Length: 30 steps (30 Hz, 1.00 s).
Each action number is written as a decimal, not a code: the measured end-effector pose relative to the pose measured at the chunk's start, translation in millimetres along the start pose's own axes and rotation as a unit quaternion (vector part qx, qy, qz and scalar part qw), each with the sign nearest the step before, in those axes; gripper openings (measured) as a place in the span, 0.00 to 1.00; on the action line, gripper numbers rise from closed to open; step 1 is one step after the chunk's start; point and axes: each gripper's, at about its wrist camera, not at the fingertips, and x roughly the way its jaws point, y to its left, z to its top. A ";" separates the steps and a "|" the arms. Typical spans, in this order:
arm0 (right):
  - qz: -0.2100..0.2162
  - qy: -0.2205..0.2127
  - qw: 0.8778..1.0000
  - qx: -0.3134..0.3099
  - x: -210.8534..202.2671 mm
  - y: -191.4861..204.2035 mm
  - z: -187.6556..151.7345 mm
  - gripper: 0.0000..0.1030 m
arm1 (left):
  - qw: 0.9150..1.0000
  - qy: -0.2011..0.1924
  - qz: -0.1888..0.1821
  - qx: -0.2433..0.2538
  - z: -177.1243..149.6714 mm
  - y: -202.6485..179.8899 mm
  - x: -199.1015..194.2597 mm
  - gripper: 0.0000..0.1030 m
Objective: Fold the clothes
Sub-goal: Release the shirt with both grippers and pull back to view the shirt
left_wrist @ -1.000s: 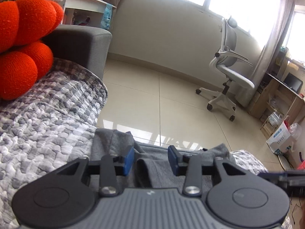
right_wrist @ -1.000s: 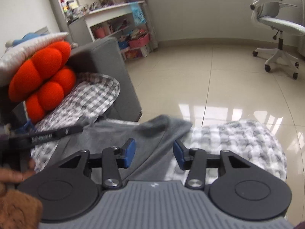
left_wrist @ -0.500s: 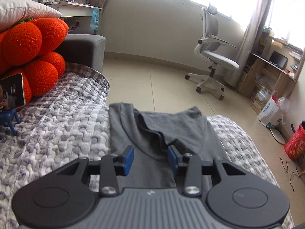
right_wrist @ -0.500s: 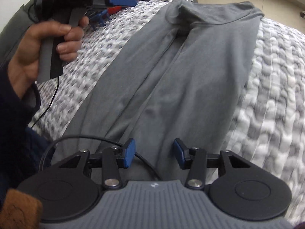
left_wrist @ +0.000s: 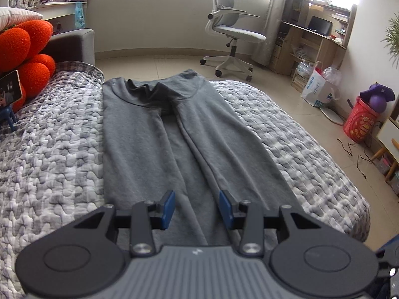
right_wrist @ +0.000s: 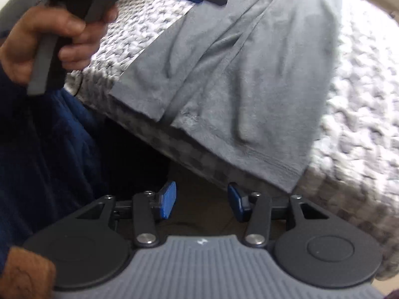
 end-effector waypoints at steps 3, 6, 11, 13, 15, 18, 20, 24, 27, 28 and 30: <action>-0.028 -0.074 0.995 0.056 -22.2 -16.2 0.9 0.49 | 1.000 0.012 -0.018 0.003 -9.2 -10.8 6.0 0.37; -0.051 -0.122 0.984 0.117 -33.5 -41.8 3.3 0.49 | 0.999 0.024 -0.035 -0.006 -16.2 -17.5 13.6 0.37; -0.047 -0.132 0.976 0.165 -18.9 -65.7 4.4 0.43 | 0.998 0.053 -0.036 -0.019 -26.4 -23.4 28.4 0.37; -0.052 -0.128 0.976 0.170 -12.6 -68.0 0.9 0.30 | 0.997 0.060 -0.038 -0.020 -31.7 -25.8 31.2 0.37; -0.061 -0.131 0.976 0.165 -9.7 -64.6 1.7 0.29 | 0.997 0.058 -0.042 -0.017 -34.1 -28.4 28.5 0.37; -0.066 -0.135 0.977 0.154 -13.7 -60.7 0.5 0.28 | 0.994 0.063 -0.068 -0.050 -36.6 -25.8 27.5 0.37; -0.070 -0.135 0.977 0.148 -11.9 -59.1 0.3 0.12 | 0.995 0.061 -0.068 -0.049 -39.6 -30.1 27.1 0.37; -0.080 -0.141 0.976 0.145 -10.4 -58.0 -0.9 0.03 | 0.995 0.065 -0.057 -0.056 -38.8 -30.4 28.0 0.15; -0.085 -0.159 0.972 0.150 -19.1 -58.0 -5.2 0.03 | 0.989 0.067 -0.078 -0.105 -37.4 -21.6 22.7 0.06; -0.086 -0.167 0.970 0.153 -23.3 -57.7 -6.9 0.02 | 0.987 0.064 -0.088 -0.114 -38.0 -21.2 19.8 0.05; -0.086 -0.179 0.968 0.156 -30.5 -57.4 -9.7 0.02 | 0.986 0.058 -0.099 -0.118 -40.6 -25.0 15.8 0.05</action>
